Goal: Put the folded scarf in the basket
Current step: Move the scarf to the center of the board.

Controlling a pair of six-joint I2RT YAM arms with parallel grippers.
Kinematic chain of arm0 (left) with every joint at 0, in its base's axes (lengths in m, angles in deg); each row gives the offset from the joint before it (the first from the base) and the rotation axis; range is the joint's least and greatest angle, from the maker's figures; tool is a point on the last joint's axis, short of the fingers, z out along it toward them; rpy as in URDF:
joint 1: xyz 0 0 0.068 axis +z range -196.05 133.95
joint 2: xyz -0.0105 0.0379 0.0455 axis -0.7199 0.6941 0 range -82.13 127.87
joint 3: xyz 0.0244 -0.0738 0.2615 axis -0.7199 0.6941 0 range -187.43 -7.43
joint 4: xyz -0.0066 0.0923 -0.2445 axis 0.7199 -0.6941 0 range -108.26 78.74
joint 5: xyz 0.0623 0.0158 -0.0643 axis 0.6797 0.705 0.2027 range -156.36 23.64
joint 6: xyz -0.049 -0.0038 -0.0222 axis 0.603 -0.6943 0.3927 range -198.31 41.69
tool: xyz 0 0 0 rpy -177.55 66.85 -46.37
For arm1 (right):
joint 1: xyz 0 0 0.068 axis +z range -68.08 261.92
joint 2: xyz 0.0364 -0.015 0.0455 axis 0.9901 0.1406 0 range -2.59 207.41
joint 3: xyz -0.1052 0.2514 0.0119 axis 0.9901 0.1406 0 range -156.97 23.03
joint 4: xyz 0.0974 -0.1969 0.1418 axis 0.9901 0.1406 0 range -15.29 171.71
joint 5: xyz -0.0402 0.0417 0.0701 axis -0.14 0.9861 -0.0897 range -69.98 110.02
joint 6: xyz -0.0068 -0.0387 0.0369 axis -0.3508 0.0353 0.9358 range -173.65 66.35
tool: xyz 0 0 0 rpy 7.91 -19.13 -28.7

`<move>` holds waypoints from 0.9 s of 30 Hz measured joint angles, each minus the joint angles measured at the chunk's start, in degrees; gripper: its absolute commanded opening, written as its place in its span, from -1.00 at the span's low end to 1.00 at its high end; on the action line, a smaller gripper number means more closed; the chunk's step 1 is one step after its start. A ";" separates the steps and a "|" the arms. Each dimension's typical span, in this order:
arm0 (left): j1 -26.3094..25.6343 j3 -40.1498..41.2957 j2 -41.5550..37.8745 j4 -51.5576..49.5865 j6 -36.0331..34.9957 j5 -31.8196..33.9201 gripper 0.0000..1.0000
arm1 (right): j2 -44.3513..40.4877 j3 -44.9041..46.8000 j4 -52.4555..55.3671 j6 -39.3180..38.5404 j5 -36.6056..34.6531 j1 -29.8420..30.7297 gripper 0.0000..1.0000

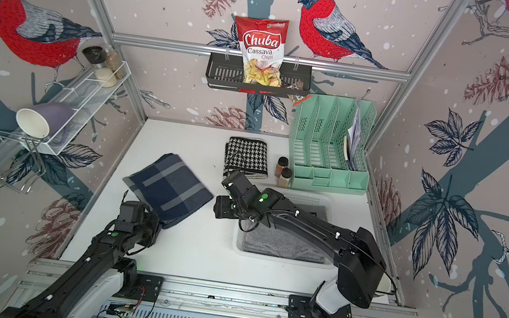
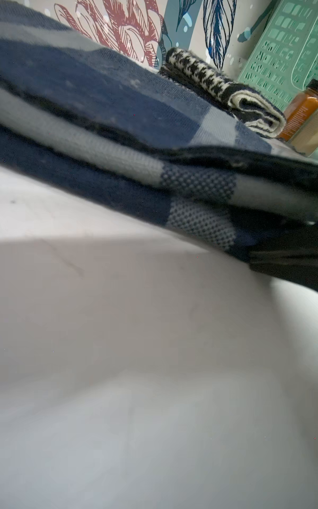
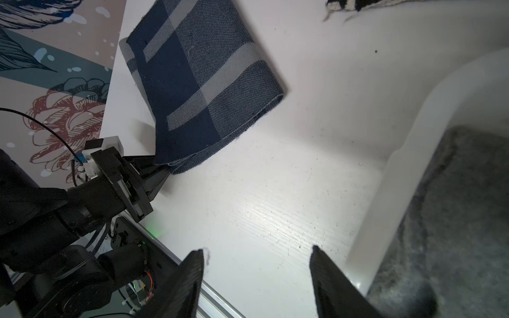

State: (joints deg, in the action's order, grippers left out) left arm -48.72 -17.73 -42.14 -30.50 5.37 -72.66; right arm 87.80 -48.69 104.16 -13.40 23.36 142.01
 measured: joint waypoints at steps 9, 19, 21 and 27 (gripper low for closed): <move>-10.10 -4.85 1.36 -6.86 5.14 6.36 -1.00 | 1.88 -0.37 0.59 0.20 0.02 1.03 0.37; -22.51 -7.72 6.21 -6.93 11.76 10.82 -1.00 | 3.80 -1.62 1.03 0.48 0.02 1.36 0.39; -24.46 -8.04 7.13 -6.78 13.20 11.56 -1.00 | 4.20 -2.01 1.03 0.50 0.02 1.36 0.39; -28.57 -9.88 11.45 -6.43 15.50 12.92 -1.00 | 5.20 -3.15 1.11 0.68 -0.02 1.36 0.40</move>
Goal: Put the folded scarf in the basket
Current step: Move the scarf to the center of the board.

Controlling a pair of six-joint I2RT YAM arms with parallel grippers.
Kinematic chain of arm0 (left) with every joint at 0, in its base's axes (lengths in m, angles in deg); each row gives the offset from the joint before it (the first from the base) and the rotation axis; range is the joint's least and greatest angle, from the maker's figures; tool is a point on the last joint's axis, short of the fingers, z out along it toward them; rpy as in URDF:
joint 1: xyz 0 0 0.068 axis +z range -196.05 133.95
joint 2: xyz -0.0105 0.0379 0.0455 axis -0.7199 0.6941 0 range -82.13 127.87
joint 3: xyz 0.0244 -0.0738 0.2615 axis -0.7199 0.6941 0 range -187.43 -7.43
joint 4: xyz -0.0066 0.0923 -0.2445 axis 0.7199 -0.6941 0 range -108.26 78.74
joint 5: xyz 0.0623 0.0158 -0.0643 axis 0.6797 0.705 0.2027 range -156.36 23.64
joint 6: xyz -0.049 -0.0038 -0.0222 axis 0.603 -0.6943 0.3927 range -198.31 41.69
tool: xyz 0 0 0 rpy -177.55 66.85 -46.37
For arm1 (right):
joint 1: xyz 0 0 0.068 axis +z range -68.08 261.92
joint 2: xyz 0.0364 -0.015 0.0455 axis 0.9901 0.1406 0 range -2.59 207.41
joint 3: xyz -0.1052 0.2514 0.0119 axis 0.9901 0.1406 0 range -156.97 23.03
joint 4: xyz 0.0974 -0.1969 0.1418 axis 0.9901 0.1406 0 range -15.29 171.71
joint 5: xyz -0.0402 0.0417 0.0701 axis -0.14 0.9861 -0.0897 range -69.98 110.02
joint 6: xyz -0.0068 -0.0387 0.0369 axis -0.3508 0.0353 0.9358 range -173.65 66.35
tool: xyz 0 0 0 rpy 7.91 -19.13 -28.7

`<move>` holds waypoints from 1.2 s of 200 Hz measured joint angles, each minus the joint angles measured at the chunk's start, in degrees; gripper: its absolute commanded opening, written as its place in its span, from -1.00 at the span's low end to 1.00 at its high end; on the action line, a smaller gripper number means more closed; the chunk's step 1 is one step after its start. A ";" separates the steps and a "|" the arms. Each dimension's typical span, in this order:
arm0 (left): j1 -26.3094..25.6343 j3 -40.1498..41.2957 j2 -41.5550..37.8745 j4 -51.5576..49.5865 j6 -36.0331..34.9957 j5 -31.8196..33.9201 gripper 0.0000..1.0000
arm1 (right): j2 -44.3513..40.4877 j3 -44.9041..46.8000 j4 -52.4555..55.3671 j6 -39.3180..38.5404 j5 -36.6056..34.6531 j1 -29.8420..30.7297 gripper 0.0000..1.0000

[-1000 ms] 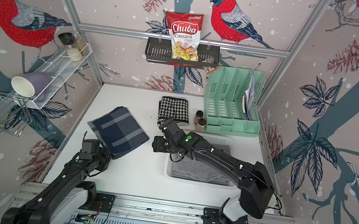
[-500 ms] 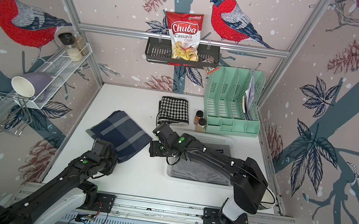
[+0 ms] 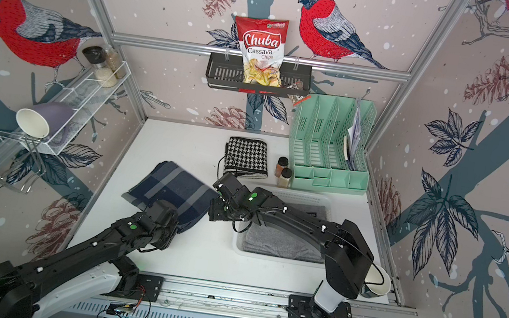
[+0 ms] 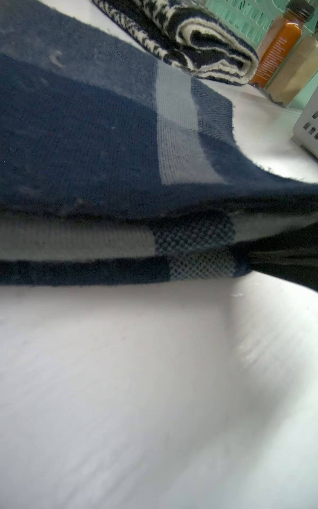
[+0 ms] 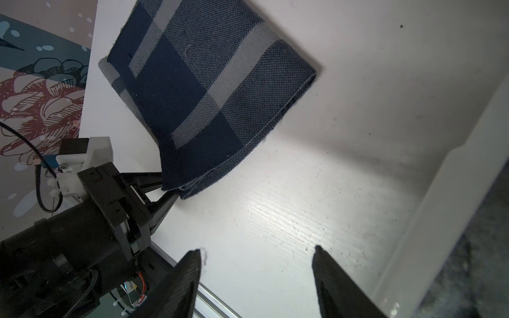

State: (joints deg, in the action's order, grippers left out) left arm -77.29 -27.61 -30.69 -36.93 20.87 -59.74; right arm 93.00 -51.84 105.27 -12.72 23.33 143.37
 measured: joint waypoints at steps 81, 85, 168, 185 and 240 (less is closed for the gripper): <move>-6.43 -4.61 7.93 3.34 1.51 0.98 -1.00 | 1.20 -0.39 0.35 2.71 -0.02 -1.27 0.41; -6.71 -4.76 8.28 3.52 1.51 0.98 -1.00 | 1.25 -0.37 0.35 2.82 -0.02 -1.55 0.42; -9.07 -7.82 15.45 8.33 -0.28 -0.59 -1.00 | 2.49 -1.38 0.26 5.64 0.04 -3.37 0.43; -9.09 -8.68 15.89 10.16 -2.40 -0.66 -0.51 | 3.19 -1.66 0.26 5.70 0.09 -3.39 0.43; -9.66 -11.74 12.90 10.12 -8.90 -2.01 0.04 | 4.52 -3.13 0.46 6.97 0.07 -4.50 0.45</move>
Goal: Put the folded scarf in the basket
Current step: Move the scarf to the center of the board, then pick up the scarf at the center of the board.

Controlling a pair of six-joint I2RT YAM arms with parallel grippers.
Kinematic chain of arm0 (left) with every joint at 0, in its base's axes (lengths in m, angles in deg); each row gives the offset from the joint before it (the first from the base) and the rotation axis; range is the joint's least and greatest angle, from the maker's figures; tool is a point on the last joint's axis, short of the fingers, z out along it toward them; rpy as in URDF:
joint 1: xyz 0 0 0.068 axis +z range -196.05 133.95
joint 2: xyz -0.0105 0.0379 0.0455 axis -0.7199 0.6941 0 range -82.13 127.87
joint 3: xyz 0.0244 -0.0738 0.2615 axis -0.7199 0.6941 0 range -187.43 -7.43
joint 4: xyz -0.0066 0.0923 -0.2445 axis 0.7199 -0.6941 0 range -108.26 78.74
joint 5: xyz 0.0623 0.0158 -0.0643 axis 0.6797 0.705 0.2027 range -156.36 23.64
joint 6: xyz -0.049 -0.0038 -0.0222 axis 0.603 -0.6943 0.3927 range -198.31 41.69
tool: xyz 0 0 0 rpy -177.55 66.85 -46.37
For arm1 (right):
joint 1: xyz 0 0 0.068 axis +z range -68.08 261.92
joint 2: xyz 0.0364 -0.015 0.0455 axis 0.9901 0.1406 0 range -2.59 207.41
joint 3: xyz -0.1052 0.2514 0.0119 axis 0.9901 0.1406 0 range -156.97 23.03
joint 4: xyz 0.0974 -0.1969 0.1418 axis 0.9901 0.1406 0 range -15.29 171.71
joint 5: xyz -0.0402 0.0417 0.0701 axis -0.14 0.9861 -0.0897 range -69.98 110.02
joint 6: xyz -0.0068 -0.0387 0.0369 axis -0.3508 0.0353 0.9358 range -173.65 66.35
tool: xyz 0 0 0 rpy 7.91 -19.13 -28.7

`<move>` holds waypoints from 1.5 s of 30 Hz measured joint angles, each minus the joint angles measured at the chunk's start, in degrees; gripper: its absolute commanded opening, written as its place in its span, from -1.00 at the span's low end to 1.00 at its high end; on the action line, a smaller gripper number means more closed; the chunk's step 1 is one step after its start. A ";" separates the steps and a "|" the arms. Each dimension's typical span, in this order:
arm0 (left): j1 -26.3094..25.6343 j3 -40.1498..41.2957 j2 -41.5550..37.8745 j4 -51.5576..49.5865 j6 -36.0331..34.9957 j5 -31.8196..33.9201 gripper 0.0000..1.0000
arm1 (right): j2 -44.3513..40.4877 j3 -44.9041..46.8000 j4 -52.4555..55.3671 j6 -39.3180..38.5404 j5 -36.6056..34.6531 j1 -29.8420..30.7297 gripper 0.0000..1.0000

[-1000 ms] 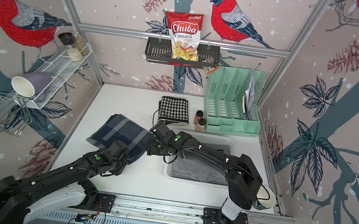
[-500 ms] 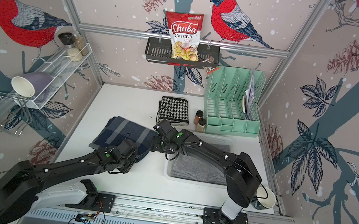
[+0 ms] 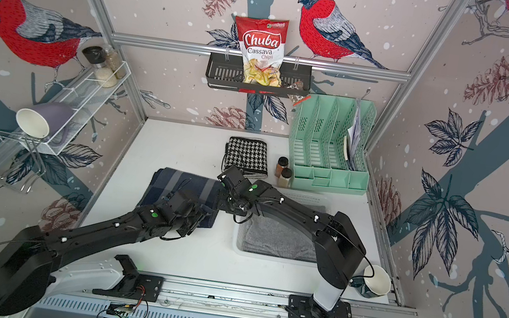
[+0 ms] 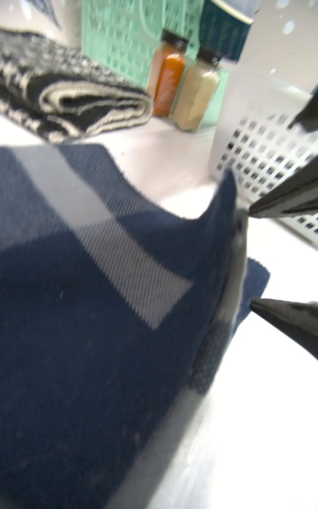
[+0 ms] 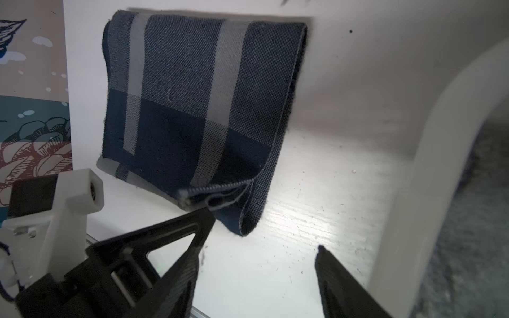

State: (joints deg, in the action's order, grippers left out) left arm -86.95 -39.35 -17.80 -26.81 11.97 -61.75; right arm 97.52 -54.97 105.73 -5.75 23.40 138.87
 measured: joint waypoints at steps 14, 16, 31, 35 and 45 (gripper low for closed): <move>0.94 -12.28 -7.50 -9.16 -8.87 1.33 -0.05 | 4.22 -6.05 0.52 0.48 0.63 -0.72 0.48; 5.79 -14.45 -6.58 -9.66 -12.04 0.74 -0.04 | 5.01 -6.78 0.57 1.27 1.38 -0.42 0.53; 46.99 -20.09 9.20 -17.90 -46.07 -4.42 0.05 | 15.78 -13.33 -0.96 6.84 4.50 -0.42 0.66; 50.21 -21.05 15.28 -17.16 -49.57 -3.08 0.08 | 18.84 -14.73 -1.86 9.40 5.14 -1.46 0.66; 55.32 -24.46 29.16 -13.27 -53.29 -5.05 0.13 | 24.13 -16.20 -2.82 12.24 7.58 -3.98 0.68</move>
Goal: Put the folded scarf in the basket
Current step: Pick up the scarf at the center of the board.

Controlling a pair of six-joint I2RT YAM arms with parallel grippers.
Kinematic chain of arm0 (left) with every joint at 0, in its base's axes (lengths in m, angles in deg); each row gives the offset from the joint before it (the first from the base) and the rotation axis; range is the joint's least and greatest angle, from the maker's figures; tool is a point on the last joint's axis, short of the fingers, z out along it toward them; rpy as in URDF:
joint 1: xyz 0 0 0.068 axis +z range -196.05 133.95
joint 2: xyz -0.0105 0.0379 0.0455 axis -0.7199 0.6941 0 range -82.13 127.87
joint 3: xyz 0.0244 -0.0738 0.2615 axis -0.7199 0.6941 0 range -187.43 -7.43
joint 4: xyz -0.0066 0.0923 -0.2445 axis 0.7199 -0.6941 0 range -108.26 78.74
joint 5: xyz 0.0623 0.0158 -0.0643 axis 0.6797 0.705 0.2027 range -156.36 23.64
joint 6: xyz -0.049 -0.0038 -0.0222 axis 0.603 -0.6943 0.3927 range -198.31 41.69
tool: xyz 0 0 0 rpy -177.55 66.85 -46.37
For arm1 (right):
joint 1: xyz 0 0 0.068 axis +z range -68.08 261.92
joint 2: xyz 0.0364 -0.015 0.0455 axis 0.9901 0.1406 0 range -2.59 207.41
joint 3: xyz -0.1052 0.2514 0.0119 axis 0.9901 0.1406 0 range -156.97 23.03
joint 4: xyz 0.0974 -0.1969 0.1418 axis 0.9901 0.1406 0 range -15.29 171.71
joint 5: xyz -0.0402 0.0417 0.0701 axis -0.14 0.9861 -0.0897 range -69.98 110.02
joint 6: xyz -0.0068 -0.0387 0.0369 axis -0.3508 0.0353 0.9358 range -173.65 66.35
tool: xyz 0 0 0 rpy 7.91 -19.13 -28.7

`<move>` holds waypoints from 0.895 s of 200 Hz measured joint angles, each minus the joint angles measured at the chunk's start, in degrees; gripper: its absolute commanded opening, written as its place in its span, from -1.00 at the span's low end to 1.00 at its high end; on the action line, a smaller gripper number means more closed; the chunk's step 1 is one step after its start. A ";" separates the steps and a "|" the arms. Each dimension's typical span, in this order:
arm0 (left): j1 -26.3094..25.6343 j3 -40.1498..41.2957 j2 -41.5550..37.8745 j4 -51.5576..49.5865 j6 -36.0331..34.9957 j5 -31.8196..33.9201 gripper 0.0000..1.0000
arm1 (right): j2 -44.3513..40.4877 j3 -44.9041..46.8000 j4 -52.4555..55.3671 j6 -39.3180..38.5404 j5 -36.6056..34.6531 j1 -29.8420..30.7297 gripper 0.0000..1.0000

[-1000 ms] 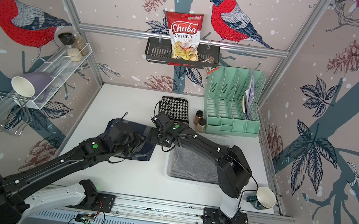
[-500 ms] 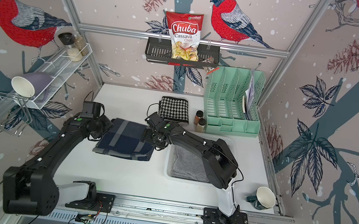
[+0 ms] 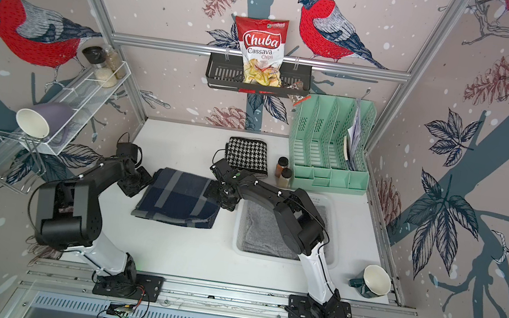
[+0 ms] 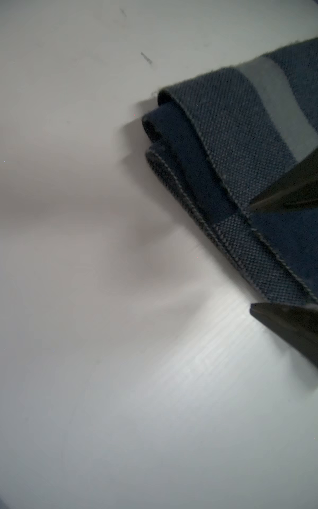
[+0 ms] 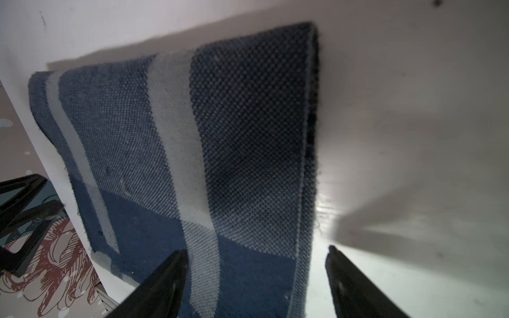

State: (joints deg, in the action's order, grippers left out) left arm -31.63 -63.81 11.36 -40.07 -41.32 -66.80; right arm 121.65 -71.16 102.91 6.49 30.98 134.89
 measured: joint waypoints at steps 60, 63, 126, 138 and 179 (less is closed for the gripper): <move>1.44 -0.13 3.43 5.05 -2.60 -6.14 0.15 | 2.23 -0.81 -2.91 0.00 3.30 0.13 0.66; 1.53 -0.11 3.50 5.42 -2.78 -6.62 0.15 | 2.25 -0.74 -3.15 0.00 3.43 0.11 0.66; 1.88 2.10 3.67 7.54 -5.51 -11.69 0.06 | 2.19 0.70 -6.45 0.22 5.49 -0.22 0.59; 1.92 2.60 3.45 8.13 -5.62 -12.00 0.00 | 2.08 1.03 -6.84 0.22 5.49 -0.22 0.55; 1.99 5.79 2.01 11.26 -5.84 -15.15 -0.24 | 1.73 1.92 -7.10 0.24 5.46 -0.13 0.33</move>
State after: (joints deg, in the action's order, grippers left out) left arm -29.64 -58.02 13.37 -28.82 -47.15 -81.95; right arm 123.38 -69.24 95.81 6.73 36.45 134.76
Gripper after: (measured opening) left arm 0.401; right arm 0.694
